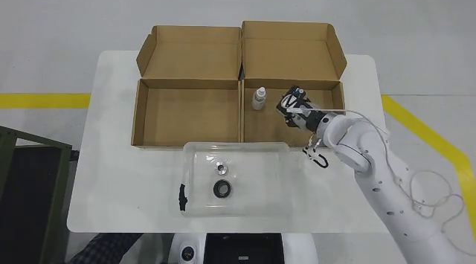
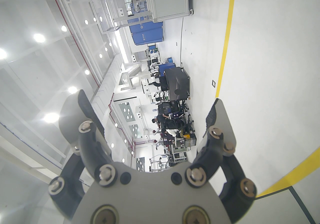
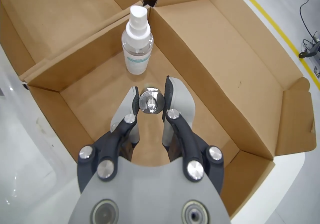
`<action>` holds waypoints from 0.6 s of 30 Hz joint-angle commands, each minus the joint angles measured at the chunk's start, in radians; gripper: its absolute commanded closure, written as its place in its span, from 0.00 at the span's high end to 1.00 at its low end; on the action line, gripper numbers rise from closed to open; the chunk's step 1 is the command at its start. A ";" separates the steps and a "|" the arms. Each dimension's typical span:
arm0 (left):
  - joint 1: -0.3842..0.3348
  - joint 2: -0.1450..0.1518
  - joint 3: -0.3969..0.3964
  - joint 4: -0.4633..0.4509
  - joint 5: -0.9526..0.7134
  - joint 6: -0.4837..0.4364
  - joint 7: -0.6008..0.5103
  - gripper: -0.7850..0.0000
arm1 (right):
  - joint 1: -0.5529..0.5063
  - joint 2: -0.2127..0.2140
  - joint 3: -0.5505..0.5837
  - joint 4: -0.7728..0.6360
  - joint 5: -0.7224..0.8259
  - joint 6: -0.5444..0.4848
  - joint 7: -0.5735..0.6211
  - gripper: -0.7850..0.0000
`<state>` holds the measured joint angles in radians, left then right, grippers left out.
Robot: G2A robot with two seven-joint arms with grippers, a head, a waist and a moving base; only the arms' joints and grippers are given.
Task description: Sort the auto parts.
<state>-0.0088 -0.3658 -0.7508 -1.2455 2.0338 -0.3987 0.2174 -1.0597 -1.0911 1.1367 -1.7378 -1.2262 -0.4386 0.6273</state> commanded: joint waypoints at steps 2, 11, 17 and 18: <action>0.000 0.000 0.000 0.000 0.000 0.000 0.000 1.00 | 0.032 -0.006 -0.024 0.034 0.007 -0.005 0.030 0.00; 0.000 0.000 0.000 0.000 0.000 0.000 0.000 1.00 | 0.107 -0.029 -0.105 0.131 0.025 -0.008 0.067 0.00; 0.000 0.000 0.000 0.000 0.000 0.000 0.000 1.00 | 0.140 -0.039 -0.135 0.169 0.023 -0.005 0.082 0.00; 0.000 0.000 0.000 0.000 0.000 0.000 0.000 1.00 | 0.144 -0.041 -0.139 0.175 0.023 -0.005 0.085 0.00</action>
<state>-0.0088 -0.3658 -0.7508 -1.2455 2.0338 -0.3987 0.2174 -0.9203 -1.1305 1.0017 -1.5689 -1.2032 -0.4435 0.7093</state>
